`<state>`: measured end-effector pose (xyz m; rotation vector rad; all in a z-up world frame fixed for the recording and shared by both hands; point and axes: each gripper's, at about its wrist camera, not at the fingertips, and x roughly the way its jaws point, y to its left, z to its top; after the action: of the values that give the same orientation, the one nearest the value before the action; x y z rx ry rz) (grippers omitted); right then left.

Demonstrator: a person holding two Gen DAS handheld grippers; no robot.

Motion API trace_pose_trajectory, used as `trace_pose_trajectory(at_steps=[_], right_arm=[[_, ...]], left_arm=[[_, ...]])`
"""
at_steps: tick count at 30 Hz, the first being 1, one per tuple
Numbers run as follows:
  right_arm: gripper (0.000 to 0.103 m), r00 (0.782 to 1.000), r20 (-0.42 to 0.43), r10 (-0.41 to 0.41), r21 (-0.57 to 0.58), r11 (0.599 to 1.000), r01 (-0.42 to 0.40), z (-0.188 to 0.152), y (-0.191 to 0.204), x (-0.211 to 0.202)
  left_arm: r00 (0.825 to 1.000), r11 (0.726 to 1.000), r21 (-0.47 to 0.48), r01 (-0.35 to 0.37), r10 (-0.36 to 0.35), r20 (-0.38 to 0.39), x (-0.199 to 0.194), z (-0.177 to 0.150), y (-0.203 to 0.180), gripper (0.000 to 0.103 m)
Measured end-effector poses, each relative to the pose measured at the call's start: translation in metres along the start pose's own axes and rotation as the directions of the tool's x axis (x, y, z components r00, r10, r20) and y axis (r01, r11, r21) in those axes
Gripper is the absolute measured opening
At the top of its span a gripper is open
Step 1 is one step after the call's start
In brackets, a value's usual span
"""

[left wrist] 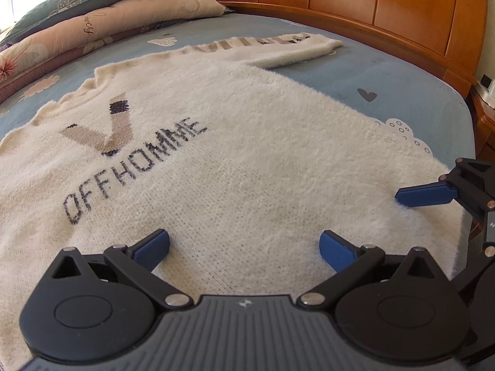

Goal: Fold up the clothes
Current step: 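Lower both open grippers toward the sweater hem, close to each other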

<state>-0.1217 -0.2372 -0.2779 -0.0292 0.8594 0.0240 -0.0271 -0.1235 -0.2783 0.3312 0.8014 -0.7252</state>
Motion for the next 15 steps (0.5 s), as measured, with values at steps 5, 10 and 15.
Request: trace_pose_trajectory(at_steps=[5, 10, 15], right_arm=[[0.103, 1.000, -0.009, -0.004, -0.004, 1.000, 0.004, -0.001, -0.002, -0.007], [0.103, 1.000, -0.003, -0.014, -0.037, 0.999, 0.014, 0.004, -0.005, -0.013], [0.103, 0.999, 0.018, -0.035, -0.087, 0.996, 0.036, 0.008, -0.005, -0.020]], left_arm=[[1.000, 1.000, 0.009, 0.006, -0.006, 0.008, 0.001, -0.001, 0.001, 0.103], [1.000, 1.000, -0.009, 0.018, -0.017, 0.021, 0.002, -0.002, 0.004, 0.103], [0.999, 0.999, -0.047, 0.009, -0.007, 0.040, -0.009, 0.001, 0.014, 0.103]])
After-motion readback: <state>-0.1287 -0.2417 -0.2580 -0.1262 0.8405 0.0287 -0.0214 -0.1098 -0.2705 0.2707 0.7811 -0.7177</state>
